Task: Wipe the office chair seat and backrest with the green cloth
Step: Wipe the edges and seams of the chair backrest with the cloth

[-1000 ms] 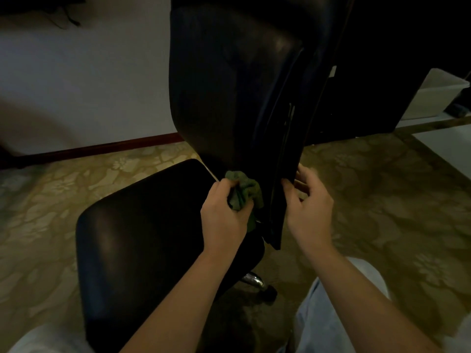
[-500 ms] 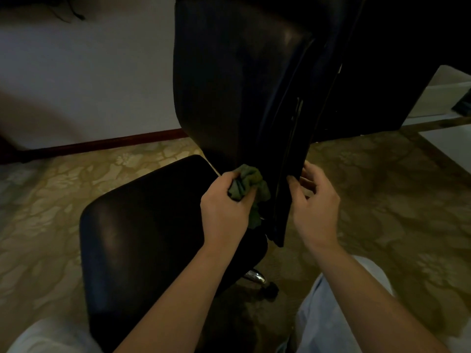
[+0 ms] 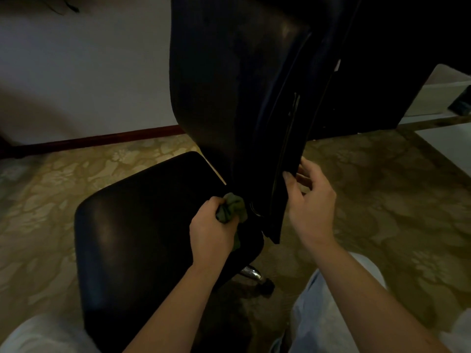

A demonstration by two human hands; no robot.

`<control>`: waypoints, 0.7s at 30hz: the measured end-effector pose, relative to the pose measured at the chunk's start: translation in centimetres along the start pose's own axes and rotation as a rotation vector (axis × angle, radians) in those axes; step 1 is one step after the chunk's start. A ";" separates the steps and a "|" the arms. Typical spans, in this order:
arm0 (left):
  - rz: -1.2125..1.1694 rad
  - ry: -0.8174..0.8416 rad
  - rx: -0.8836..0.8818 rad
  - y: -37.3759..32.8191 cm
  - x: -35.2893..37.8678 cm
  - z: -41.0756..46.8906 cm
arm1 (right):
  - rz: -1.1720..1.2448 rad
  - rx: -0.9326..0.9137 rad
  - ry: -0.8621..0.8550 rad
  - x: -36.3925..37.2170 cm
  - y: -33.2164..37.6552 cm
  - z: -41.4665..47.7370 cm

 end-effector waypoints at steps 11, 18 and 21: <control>-0.053 -0.093 0.142 -4.3 0.2 2.0 | 0.010 0.019 0.005 0.0 -0.2 -0.1; -0.032 -0.076 0.066 -2.2 1.3 1.6 | -0.005 -0.019 -0.013 -0.1 0.0 -0.1; 0.062 -0.005 -0.011 -0.3 2.3 1.4 | 0.005 -0.027 -0.012 0.0 0.1 0.0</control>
Point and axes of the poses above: each hand's wrist, its own z-axis towards the middle knuckle, its own x-axis out of the palm, y = z × x, the point moved 7 cm from there along z, towards the middle knuckle, and after that the axes turned 9 degrees about y, right-handed, at the moved point
